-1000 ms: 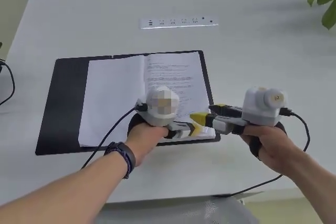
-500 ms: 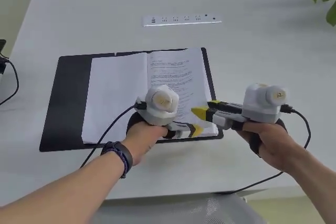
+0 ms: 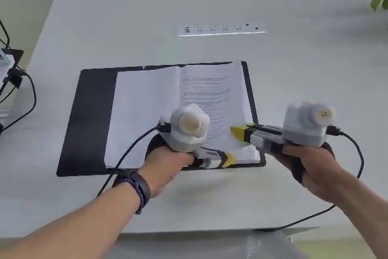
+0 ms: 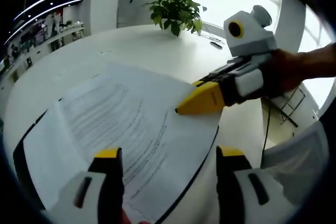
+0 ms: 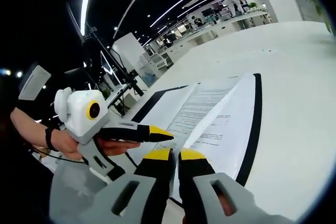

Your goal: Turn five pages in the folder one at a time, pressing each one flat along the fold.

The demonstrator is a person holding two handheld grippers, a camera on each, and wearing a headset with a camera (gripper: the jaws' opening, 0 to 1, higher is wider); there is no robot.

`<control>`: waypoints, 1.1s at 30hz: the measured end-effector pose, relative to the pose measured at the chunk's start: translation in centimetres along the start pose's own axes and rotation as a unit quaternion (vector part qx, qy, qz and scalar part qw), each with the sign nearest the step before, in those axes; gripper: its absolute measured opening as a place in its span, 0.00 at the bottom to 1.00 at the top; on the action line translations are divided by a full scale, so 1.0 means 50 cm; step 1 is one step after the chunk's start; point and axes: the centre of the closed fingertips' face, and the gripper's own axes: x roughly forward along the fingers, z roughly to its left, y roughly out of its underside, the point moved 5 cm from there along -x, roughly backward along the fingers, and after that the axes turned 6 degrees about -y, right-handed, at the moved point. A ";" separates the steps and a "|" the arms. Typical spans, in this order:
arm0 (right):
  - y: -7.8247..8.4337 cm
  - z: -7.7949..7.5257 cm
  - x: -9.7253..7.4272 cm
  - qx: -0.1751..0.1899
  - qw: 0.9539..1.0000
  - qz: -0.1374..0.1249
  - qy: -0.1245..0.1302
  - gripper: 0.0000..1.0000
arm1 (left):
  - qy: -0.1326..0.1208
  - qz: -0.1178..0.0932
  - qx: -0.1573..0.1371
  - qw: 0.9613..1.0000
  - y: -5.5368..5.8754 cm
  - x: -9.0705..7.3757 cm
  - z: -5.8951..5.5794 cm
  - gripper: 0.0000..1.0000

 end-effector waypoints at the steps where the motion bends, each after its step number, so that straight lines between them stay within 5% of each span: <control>1: -0.001 0.001 0.001 0.000 1.000 -0.001 -0.001 0.02 | -0.003 0.000 -0.001 1.000 0.000 -0.006 0.004 0.72; 10: -0.021 0.030 0.031 0.003 1.000 -0.006 -0.026 0.00 | -0.050 -0.019 -0.025 0.998 0.009 -0.087 0.061 0.73; 17: -0.046 0.052 0.060 -0.003 0.999 -0.005 -0.043 0.00 | -0.098 -0.032 -0.055 0.993 0.046 -0.166 0.115 0.73; 33: -0.083 0.160 0.166 -0.041 0.995 0.021 -0.088 0.00 | -0.193 -0.070 -0.146 0.968 0.149 -0.337 0.210 0.74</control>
